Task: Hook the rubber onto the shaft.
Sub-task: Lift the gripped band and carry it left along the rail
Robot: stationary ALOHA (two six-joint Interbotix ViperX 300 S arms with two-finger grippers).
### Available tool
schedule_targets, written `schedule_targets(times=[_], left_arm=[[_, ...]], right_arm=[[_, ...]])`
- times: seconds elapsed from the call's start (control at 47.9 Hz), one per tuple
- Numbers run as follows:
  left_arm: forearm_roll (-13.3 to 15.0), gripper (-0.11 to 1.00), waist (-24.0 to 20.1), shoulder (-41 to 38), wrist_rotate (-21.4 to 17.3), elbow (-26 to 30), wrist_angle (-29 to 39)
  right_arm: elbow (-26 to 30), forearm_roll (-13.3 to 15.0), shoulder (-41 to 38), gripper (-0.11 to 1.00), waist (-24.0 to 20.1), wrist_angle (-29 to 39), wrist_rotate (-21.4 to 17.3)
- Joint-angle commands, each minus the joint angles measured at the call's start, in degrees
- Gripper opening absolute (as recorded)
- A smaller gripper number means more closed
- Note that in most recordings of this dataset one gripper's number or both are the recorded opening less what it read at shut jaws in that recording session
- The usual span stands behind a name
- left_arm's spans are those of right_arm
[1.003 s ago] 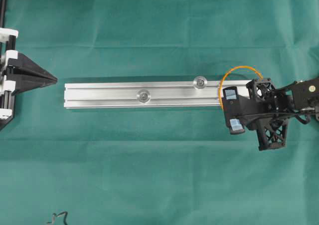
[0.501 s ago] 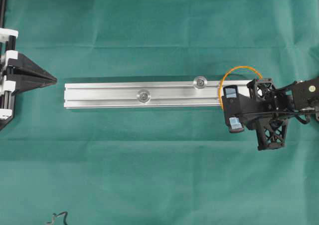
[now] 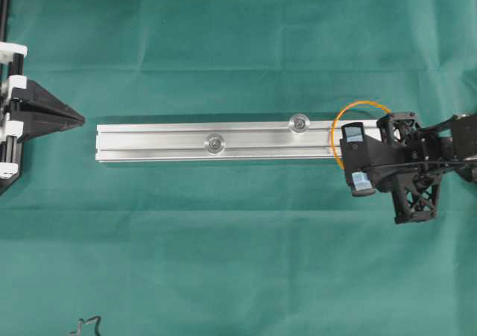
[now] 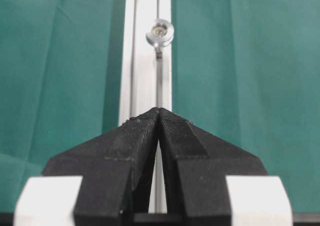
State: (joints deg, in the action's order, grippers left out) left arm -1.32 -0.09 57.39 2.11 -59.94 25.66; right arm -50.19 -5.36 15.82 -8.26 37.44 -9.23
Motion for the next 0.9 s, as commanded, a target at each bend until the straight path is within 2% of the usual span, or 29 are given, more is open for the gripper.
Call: schedule_targets(times=[0.0,0.564,0.877], left_arm=[[-0.1,0.02,-0.1,-0.4,0.0,1.4,-0.2],[-0.1,0.02,0.0,-0.4,0.1,1.4,-0.3],[-0.2,0.02,0.0,-0.4,0.1,1.4,-0.2]], right_arm=[[1.9,0.2,2.3,0.08,-0.1,2.5,-0.1],[9.8,3.4,9.8,0.08,-0.1,18.5,-0.1],[13.8,3.5,10.6,0.08,-0.1,23.7,-0.1]])
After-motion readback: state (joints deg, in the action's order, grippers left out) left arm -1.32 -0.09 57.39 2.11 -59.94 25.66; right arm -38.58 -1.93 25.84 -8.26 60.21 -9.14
